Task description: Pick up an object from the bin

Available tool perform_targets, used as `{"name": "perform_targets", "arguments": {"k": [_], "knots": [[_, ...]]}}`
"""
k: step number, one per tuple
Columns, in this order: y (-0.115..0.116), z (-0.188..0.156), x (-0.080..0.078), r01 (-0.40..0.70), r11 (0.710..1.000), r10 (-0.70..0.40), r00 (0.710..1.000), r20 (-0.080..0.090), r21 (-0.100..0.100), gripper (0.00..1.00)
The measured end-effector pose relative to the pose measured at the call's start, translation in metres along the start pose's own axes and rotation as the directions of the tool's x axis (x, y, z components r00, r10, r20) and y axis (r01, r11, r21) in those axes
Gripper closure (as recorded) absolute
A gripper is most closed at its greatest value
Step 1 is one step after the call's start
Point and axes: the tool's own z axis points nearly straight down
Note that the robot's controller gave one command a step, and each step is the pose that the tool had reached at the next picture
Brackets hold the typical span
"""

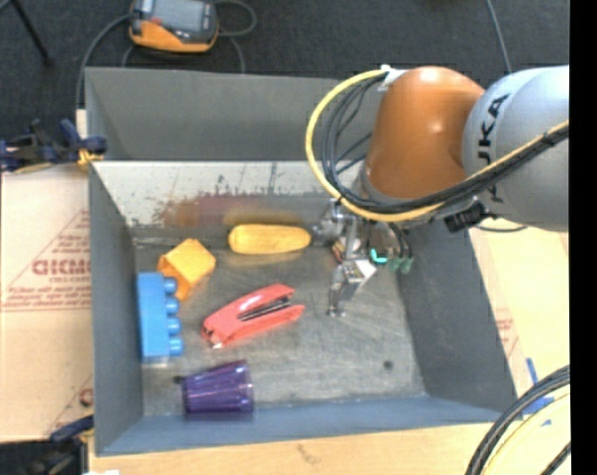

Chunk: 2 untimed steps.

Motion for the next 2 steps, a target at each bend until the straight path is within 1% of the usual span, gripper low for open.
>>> {"name": "perform_targets", "arguments": {"k": [1, 2], "knots": [[0.0, -0.004, -0.002, 0.0, 1.0, 0.0, 1.0, 0.008, 0.0, 0.0], [0.028, 0.054, -0.004, 0.101, 0.995, -0.101, 0.995, 0.011, 0.001, 0.0]]}}
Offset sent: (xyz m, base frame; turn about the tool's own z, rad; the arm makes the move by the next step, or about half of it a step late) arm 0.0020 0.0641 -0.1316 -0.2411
